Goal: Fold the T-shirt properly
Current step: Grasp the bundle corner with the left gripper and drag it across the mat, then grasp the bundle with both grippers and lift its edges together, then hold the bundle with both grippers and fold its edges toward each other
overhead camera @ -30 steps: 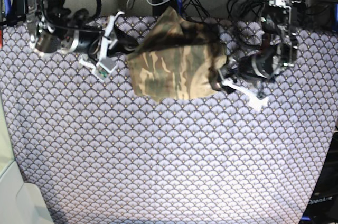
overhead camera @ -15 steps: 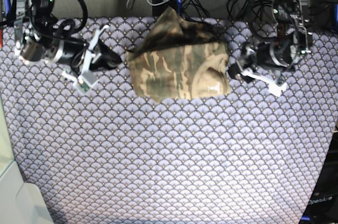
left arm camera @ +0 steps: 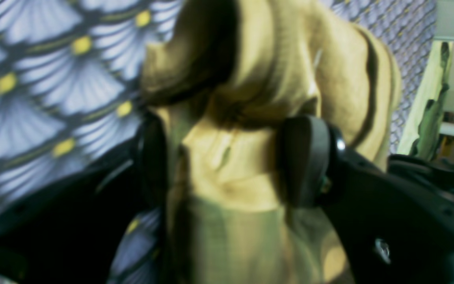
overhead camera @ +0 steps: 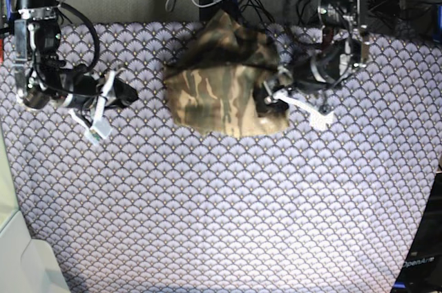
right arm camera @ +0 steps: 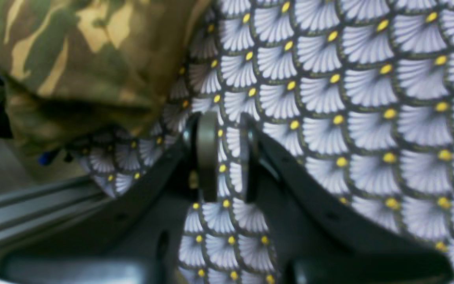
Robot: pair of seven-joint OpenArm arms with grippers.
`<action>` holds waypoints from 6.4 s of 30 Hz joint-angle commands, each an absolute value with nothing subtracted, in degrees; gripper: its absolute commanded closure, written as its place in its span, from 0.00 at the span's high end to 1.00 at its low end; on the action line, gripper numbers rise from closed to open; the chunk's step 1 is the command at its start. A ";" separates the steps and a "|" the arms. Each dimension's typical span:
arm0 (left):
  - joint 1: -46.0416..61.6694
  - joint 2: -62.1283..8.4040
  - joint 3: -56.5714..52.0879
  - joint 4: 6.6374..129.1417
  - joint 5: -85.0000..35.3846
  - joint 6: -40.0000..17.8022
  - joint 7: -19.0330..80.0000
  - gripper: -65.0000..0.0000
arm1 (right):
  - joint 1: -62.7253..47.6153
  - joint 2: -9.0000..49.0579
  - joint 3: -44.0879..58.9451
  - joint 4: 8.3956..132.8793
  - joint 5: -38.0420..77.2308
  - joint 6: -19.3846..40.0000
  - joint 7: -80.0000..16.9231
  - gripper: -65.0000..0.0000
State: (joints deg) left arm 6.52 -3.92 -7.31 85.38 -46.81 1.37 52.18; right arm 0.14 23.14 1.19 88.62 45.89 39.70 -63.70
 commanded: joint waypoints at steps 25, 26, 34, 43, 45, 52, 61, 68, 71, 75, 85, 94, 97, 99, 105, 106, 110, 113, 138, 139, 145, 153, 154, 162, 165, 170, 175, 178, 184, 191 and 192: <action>-15.52 -0.57 -4.44 76.44 -50.33 1.89 54.29 0.65 | -11.12 23.34 -2.59 97.19 47.34 40.00 -58.33 0.18; -15.43 -1.71 -5.05 78.73 -50.86 1.98 55.34 0.65 | -10.77 23.96 -2.51 97.19 47.34 40.00 -58.33 0.18; 0.04 -7.25 -11.82 92.88 -52.35 9.98 59.30 0.65 | -7.96 26.24 2.42 96.92 47.25 40.00 -56.84 0.18; 10.86 -0.31 -8.13 93.49 -43.65 10.07 52.18 0.65 | 5.85 27.91 1.54 86.37 40.84 40.00 -56.75 0.18; 10.86 2.15 -6.29 92.88 -40.40 10.07 52.00 0.65 | 10.33 27.12 -0.48 82.07 37.14 40.00 -56.66 0.18; 7.87 7.16 -5.58 91.82 -34.59 10.07 51.56 0.65 | 13.67 22.20 -4.18 74.95 29.58 40.00 -54.64 0.18; -2.77 9.00 -5.67 80.75 -33.80 10.07 51.21 0.65 | 7.34 17.54 -8.13 75.21 28.18 40.00 -54.29 0.18; -11.65 8.66 -6.02 74.24 -34.15 10.07 47.16 0.65 | -1.98 17.63 -8.13 84.62 28.26 40.00 -54.20 0.18; -14.46 8.48 -6.02 74.33 -34.24 10.07 47.25 0.65 | -5.49 17.89 -7.96 91.12 28.18 40.00 -54.29 0.18; -14.90 6.11 -6.11 80.57 -34.33 10.07 49.98 0.65 | -7.87 19.30 -7.69 95.25 28.18 40.00 -54.37 0.18; -4.70 0.66 -18.51 91.82 -34.33 10.07 56.13 0.65 | -3.82 22.81 -5.93 95.34 28.18 40.00 -54.90 0.18; 7.87 3.82 -17.80 96.57 -34.33 10.07 56.22 0.65 | 6.29 20.79 -4.35 102.99 28.53 40.00 -62.02 0.17; 9.71 5.93 -16.66 96.92 -33.89 10.07 56.22 0.65 | 8.57 18.24 -4.70 105.98 28.53 40.00 -63.78 0.17; 9.80 7.16 -16.57 96.48 -33.80 10.07 56.13 0.65 | 9.10 16.31 -4.79 105.98 28.53 40.00 -63.69 0.17; 9.27 8.31 -16.57 96.40 -33.80 10.07 56.13 0.65 | 10.33 12.26 -8.84 100.18 28.18 40.00 -60.88 0.17; 9.27 8.40 -16.57 96.40 -33.80 10.07 56.04 0.65 | 10.68 12.26 -10.59 98.24 28.18 40.00 -59.47 0.17; 8.22 8.66 -16.48 96.31 -33.71 10.07 55.43 0.65 | 10.95 12.53 -14.64 91.91 28.09 40.00 -54.90 0.17; 7.87 8.66 -16.40 94.81 -34.07 10.07 52.35 0.65 | 13.05 13.14 -16.66 86.55 28.09 40.00 -52.79 0.17; -3.56 9.00 -12.44 76.44 -34.24 10.07 44.26 0.30 | 13.85 14.90 -18.07 73.36 28.00 40.00 -46.81 0.18; -3.56 9.00 -12.44 76.44 -34.24 10.07 44.26 0.20 | 14.02 14.90 -18.07 72.57 28.00 40.00 -46.73 0.18; -4.53 9.00 -12.44 76.62 -34.24 10.07 44.18 0.04 | 14.37 14.90 -18.07 70.46 28.00 40.00 -46.64 0.18; -8.22 9.00 -8.31 77.05 -33.89 10.07 44.09 0.04 | 14.37 14.90 -18.07 70.37 28.00 40.00 -46.64 0.18; -8.57 9.00 -7.96 77.05 -33.89 10.07 44.09 0.04 | 14.29 14.90 -18.07 70.37 28.00 40.00 -46.64 0.18; -12.97 9.00 -4.79 77.05 -33.89 10.15 44.09 0.04 | 13.76 14.90 -18.07 70.37 28.00 40.00 -46.64 0.18; -13.58 9.00 -4.79 76.44 -33.80 10.15 44.09 0.05 | 13.76 14.90 -18.07 70.37 28.00 40.00 -46.64 0.18; -13.67 9.00 -4.79 76.44 -33.80 10.15 44.09 0.05 | 13.76 14.90 -18.07 70.37 28.00 40.00 -46.64 0.18; -12.62 9.00 -5.14 76.09 -33.80 10.15 44.09 0.05 | 13.76 14.90 -18.07 70.37 28.00 40.00 -46.64 0.18; -11.82 9.00 -5.23 74.95 -33.98 10.15 44.09 0.05 | 13.76 14.90 -18.07 70.37 28.00 40.00 -46.64 0.18; -11.56 9.00 -5.32 70.81 -34.15 10.15 43.21 0.27 | 13.76 14.90 -18.07 70.37 28.00 40.00 -46.64 0.18; -11.82 9.00 -4.18 70.29 -34.42 8.48 41.98 0.59 | 13.76 14.90 -18.07 70.37 28.00 40.00 -46.64 0.18; -11.65 9.00 -3.74 70.64 -34.42 7.52 41.80 0.59 | 13.76 14.90 -18.07 70.37 28.00 40.00 -46.64 0.18</action>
